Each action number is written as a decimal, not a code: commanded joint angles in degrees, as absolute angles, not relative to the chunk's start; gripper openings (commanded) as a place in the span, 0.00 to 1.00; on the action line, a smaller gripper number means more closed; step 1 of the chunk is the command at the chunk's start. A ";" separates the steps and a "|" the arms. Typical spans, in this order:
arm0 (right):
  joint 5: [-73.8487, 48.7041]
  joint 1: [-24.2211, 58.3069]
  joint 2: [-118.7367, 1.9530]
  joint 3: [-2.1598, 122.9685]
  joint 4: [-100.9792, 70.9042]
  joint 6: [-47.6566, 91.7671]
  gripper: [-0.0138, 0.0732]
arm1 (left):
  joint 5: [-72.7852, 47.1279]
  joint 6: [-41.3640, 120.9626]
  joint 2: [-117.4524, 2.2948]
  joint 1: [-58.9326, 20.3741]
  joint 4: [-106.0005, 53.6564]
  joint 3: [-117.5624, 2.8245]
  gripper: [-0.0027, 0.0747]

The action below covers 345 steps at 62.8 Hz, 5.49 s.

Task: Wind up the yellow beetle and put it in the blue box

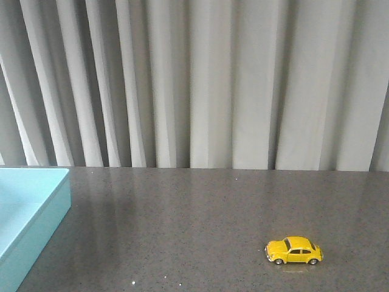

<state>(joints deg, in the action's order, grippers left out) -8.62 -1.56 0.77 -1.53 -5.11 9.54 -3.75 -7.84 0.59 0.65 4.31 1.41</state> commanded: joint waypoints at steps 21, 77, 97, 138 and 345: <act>-4.23 -1.89 1.11 -1.77 -5.12 9.78 0.15 | 0.37 -8.37 1.56 0.70 4.17 0.66 0.03; -4.46 -1.89 1.11 -1.73 -5.12 9.78 0.15 | 0.37 -8.37 1.56 0.70 4.17 0.66 0.03; -3.54 -1.89 1.11 -1.73 -6.74 8.40 0.15 | 0.84 -8.37 1.56 0.70 4.04 0.59 0.03; -10.12 -1.89 -19.75 28.62 -12.35 9.58 0.15 | -11.74 -7.73 -18.95 0.70 4.78 -33.65 0.03; -66.53 2.46 -116.94 108.35 -9.31 1.04 0.81 | -29.32 -3.67 -45.85 0.40 3.67 -42.91 0.80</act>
<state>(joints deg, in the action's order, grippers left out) -68.66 2.68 -119.79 106.57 -8.30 0.00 -32.83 -3.47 -45.90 0.65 4.07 -41.05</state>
